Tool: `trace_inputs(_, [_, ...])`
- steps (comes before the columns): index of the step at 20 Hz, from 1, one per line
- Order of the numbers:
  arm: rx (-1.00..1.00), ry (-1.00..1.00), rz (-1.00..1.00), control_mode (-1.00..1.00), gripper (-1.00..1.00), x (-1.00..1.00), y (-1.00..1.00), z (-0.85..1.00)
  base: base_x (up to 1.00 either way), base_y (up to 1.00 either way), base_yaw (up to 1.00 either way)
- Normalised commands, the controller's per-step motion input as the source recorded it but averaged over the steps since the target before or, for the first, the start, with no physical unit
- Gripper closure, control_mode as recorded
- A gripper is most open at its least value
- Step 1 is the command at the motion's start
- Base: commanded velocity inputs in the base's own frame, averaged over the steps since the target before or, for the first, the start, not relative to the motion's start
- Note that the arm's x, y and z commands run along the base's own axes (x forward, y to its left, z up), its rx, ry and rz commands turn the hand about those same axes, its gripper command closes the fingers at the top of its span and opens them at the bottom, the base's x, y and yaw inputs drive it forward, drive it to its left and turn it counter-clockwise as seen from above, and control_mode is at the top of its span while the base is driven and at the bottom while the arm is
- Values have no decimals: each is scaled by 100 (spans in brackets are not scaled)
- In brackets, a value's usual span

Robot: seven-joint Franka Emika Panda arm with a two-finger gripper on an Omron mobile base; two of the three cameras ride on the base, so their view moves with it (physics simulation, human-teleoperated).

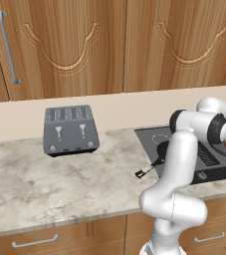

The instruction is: Place both pans onto different burners. Then place the onion and the steak on different pans.

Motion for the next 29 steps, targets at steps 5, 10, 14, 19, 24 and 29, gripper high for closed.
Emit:
trace_inputs(5, [0, 0, 0, -100, 100, 0, -1, -19, 0, 0, 0])
trace_inputs(10, [0, 0, 0, -100, -100, 0, 0, -9, 0, 0, 0])
trace_inputs(14, [0, 0, 0, -100, -100, 0, 0, 0, 0, 0, 0])
trace_inputs(19, [0, 0, 0, -100, -100, -1, 0, 4, 0, 0, 0])
trace_inputs(24, [0, -1, 0, -100, -100, -11, 0, 16, 0, 0, 0])
trace_inputs(29, [0, -4, 0, -100, -100, -11, 0, 16, 0, 0, 0])
